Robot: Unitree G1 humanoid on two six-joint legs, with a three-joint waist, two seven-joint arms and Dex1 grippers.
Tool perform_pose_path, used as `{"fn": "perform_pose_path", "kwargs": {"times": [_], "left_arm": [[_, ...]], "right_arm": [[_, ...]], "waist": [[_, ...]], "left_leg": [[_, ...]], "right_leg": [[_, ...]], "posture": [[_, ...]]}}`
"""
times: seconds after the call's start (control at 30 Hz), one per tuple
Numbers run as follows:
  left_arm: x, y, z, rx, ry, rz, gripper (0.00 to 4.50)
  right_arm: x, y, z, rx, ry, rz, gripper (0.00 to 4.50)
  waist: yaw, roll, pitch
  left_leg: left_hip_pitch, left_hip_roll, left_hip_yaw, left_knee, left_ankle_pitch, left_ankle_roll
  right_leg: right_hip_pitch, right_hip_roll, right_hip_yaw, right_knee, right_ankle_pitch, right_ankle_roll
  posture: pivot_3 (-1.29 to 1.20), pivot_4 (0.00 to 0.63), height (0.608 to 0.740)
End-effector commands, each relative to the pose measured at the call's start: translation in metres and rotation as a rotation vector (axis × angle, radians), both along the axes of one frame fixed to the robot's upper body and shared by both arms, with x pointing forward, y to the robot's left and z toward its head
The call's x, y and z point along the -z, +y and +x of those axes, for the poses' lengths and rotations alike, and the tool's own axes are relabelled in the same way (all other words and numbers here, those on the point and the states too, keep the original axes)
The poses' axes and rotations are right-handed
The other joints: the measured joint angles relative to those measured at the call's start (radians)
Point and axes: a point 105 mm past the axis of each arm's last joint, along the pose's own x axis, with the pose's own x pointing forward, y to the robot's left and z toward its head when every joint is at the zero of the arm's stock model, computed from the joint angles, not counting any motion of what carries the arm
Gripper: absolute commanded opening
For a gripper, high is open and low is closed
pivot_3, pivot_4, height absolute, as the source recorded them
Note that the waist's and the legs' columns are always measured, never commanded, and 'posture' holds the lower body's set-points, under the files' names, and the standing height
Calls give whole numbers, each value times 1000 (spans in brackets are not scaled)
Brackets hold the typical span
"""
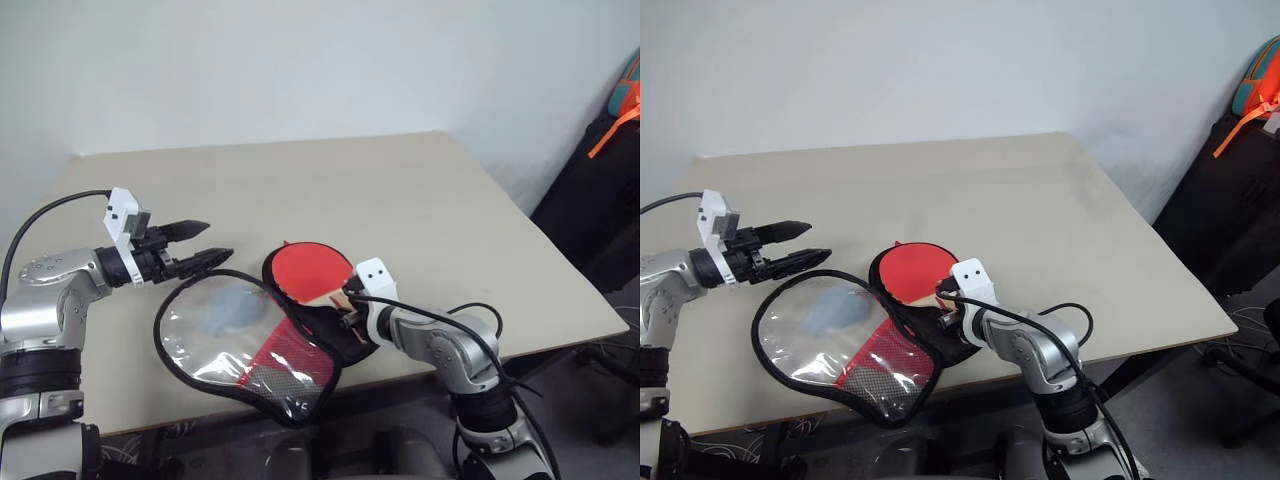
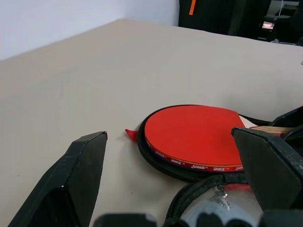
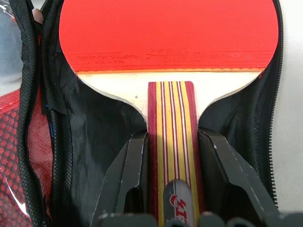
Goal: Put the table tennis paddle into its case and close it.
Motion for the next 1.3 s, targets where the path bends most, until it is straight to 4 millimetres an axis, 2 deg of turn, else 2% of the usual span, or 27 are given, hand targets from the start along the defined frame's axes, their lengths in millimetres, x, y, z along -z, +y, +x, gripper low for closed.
{"fn": "perform_pose_path", "kwargs": {"times": [0.03, 0.17, 0.23, 0.37, 0.53, 0.67, 0.8, 0.9, 0.97, 1.03, 1.1, 1.17, 1.27, 1.3], "left_arm": [[-20, 3, -1, -7, -72, 14, 4500], [-20, 3, 1, -13, -76, 7, 4500], [-19, 2, 2, -13, -78, 4, 4500], [-17, 1, 3, -16, -80, -2, 4500], [-16, 7, 1, -26, -76, -5, 4500], [-17, 23, -4, -65, -61, -5, 4500], [-8, 52, -16, -144, -8, -6, 4500], [-3, 78, -28, -227, 29, -15, 3906], [2, 93, -39, -270, 66, -30, 3190], [6, 99, -45, -287, 88, -41, 2604], [12, 101, -50, -303, 109, -41, 1820], [24, 96, -55, -302, 131, -38, 1147], [40, 71, -64, -249, 169, -47, 114], [44, 61, -68, -215, 191, -62, 114]], "right_arm": [[-11, 5, 8, 4, -29, 34, 2424], [-19, 7, 16, 22, -31, 66, 3904], [-21, 2, 19, 36, -37, 65, 4486], [-33, -15, 26, 67, -62, 80, 4486], [-65, -45, 25, 35, -135, 134, 4486], [-98, -80, 21, -18, -235, 153, 4486], [-113, -116, 22, -38, -312, 91, 4486], [-116, -140, 28, -13, -327, 43, 4500], [-116, -151, 31, -7, -336, 16, 4500], [-117, -154, 32, -15, -340, 8, 4500], [-118, -155, 33, -21, -344, 3, 4500], [-119, -154, 35, -34, -350, -2, 4500], [-122, -151, 37, -58, -358, -5, 4500], [-122, -150, 37, -64, -358, -7, 4500]], "waist": [[0, 0, 0], [1, 0, 0], [0, 0, 0], [1, 0, 0], [0, 0, 0], [1, 0, 0], [0, 1, 1], [1, 1, 1], [1, 1, 1], [1, 1, 1], [6, 1, 1], [7, 1, 1], [7, 3, 2], [6, 2, 2]], "left_leg": [[0, 0, 0, 0, 0, 0], [0, 0, 0, 0, 0, 0], [0, 0, 0, 0, 0, 0], [0, 0, 0, 0, 0, 0], [0, -1, 0, 0, 0, 0], [0, -1, 0, 0, 0, 0], [0, -1, 0, 0, 0, 1], [0, 0, -1, 0, -1, 2], [0, 0, -2, 0, -3, 5], [0, 0, -2, 0, -4, 6], [0, 0, -2, 0, -4, 6], [0, 0, -3, 1, -4, 7], [0, -1, -3, 1, -5, 9], [0, -1, -3, 1, -5, 9]], "right_leg": [[0, 0, 0, 0, 0, 0], [0, 0, 0, 0, 0, 0], [0, 0, 0, 0, 0, 0], [0, 0, 0, 0, 0, 0], [0, 0, 0, 0, 0, 0], [-1, 0, 0, 0, 0, 0], [-1, 0, 0, -1, -1, -1], [-1, 0, 0, -1, -1, -1], [-1, -1, 0, -1, -1, -2], [-1, -1, -1, -2, -1, -2], [-2, -2, -1, -2, -1, -2], [-1, -3, -2, -2, -1, -2], [-2, -5, -2, -2, -1, -2], [-2, -6, -2, -2, -1, -2]], "posture": [[0, 0, 715], [0, 0, 715], [0, 0, 715], [0, 0, 715], [0, 0, 715], [0, 0, 715], [0, 0, 715], [0, 0, 715], [0, 0, 715], [0, 0, 715], [0, 0, 715], [0, 0, 715], [0, 0, 715], [0, 0, 715]]}}
